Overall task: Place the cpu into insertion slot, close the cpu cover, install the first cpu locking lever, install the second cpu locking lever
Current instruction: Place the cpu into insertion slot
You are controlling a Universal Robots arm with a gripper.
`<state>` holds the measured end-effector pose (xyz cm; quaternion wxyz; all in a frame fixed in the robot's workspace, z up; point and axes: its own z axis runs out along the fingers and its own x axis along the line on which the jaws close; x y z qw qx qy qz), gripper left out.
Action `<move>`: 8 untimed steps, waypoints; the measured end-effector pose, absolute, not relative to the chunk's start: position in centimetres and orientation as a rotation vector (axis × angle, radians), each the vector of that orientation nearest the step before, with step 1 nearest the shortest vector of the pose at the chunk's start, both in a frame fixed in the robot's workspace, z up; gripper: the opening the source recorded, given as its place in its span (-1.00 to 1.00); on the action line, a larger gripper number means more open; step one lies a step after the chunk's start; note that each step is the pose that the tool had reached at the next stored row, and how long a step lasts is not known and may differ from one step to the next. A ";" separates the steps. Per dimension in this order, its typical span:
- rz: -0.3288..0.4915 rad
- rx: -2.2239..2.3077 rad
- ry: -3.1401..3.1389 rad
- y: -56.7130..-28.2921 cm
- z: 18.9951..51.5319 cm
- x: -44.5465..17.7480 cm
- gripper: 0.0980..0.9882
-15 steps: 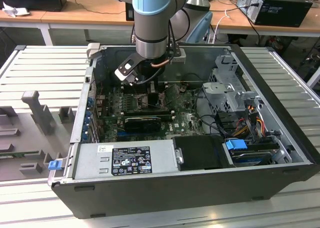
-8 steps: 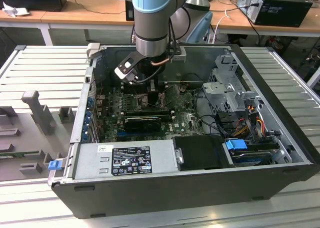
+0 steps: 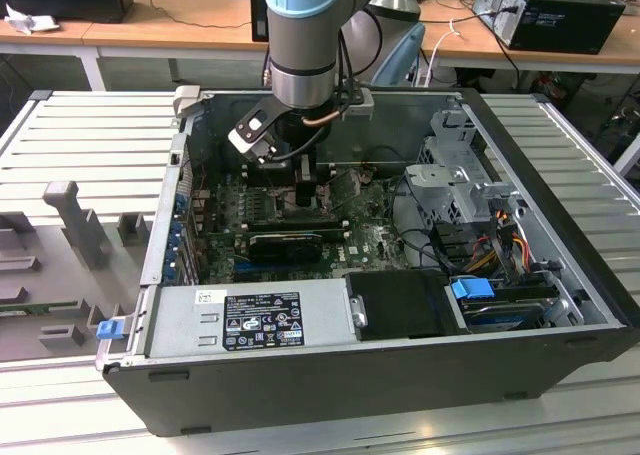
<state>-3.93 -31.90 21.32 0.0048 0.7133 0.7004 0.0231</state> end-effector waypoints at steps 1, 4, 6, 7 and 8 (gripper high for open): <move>0.072 2.234 2.193 -31.9 21.3 -3.9 -0.44; 0.071 2.233 2.193 -31.9 21.3 -3.9 -0.70; 0.070 2.233 2.193 -31.9 21.4 -3.9 -0.84; 0.071 2.233 2.193 -31.9 21.4 -3.9 -0.97; 0.070 2.233 2.193 -31.9 21.4 -3.9 -0.97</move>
